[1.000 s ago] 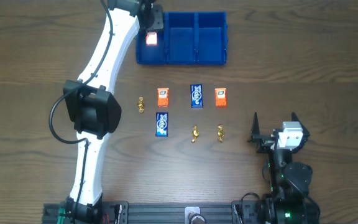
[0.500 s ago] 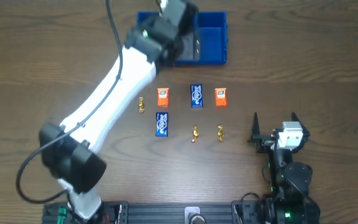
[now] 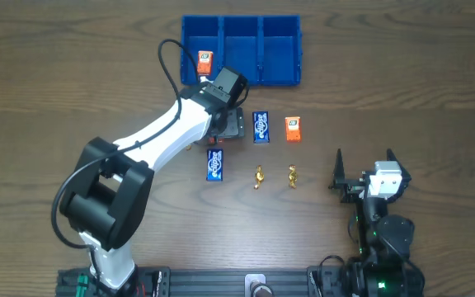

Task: Sort Candies Into Trays

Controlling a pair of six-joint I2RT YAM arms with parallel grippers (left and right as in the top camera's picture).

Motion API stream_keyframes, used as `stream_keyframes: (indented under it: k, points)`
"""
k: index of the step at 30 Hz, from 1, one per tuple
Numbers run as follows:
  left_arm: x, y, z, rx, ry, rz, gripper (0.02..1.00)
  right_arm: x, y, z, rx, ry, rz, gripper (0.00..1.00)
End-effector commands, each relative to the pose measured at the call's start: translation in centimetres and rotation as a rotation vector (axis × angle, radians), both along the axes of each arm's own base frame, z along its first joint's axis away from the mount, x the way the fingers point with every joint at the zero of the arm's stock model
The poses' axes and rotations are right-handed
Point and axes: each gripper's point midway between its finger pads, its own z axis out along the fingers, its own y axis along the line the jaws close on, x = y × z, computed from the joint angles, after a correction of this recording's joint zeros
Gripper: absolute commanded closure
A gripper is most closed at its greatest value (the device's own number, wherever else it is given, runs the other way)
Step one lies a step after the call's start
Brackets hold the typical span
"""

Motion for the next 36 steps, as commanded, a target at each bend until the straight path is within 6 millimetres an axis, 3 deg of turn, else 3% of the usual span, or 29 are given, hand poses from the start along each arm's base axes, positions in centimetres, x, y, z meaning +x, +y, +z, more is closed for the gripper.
stream_keyframes:
  k: [1, 6, 11, 15, 17, 22, 24, 25, 27, 28, 31, 36]
  points:
    - [-0.3, 0.3, -2.6, 0.026, 0.048, 0.008, 0.176, 0.0, 0.1, -0.1, -0.012, 0.004, 0.008, 0.003]
    - [-0.4, 0.7, -3.4, 0.037, 0.064, 0.015, 0.220, 0.0, 0.1, -0.1, -0.012, 0.004, 0.008, 0.003]
    - [-0.3, 0.8, -3.4, 0.035, 0.067, 0.020, 0.612, 0.0, 0.1, -0.1, -0.012, 0.003, 0.008, 0.003]
    - [-0.1, 0.6, -3.1, 0.024, 0.058, 0.024, 0.687, 0.0, 0.1, -0.1, -0.012, 0.003, 0.008, 0.003]
    - [0.6, 0.4, -1.7, 0.009, 0.022, 0.029, 0.693, 0.0, 0.1, -0.1, -0.012, 0.003, 0.008, 0.003]
    - [4.5, 0.7, 8.8, -0.009, -0.251, 0.046, 0.702, 0.0, 0.1, -0.1, -0.012, 0.004, 0.008, 0.003]
    - [7.2, 1.7, 15.1, -0.001, -0.387, 0.046, 0.702, 0.0, 0.1, -0.1, -0.012, 0.003, 0.008, 0.003]
    - [8.6, 2.1, 17.4, -0.001, -0.431, 0.036, 0.706, 0.0, 0.1, -0.1, -0.012, 0.003, 0.008, 0.003]
    - [11.5, 3.0, 20.2, 0.003, -0.485, 0.024, 0.702, 0.0, 0.1, -0.1, -0.012, 0.003, 0.008, 0.003]
    - [12.6, 3.2, 20.7, 0.001, -0.489, 0.015, 0.702, 0.0, 0.1, -0.1, -0.012, 0.003, 0.008, 0.003]
    - [15.5, 3.9, 19.3, 0.016, -0.438, -0.005, 0.682, 0.0, 0.1, -0.1, -0.012, 0.003, 0.008, 0.003]
    - [17.6, 4.1, 13.9, 0.029, -0.327, -0.029, 0.680, 0.0, 0.1, -0.1, -0.012, 0.003, 0.008, 0.003]
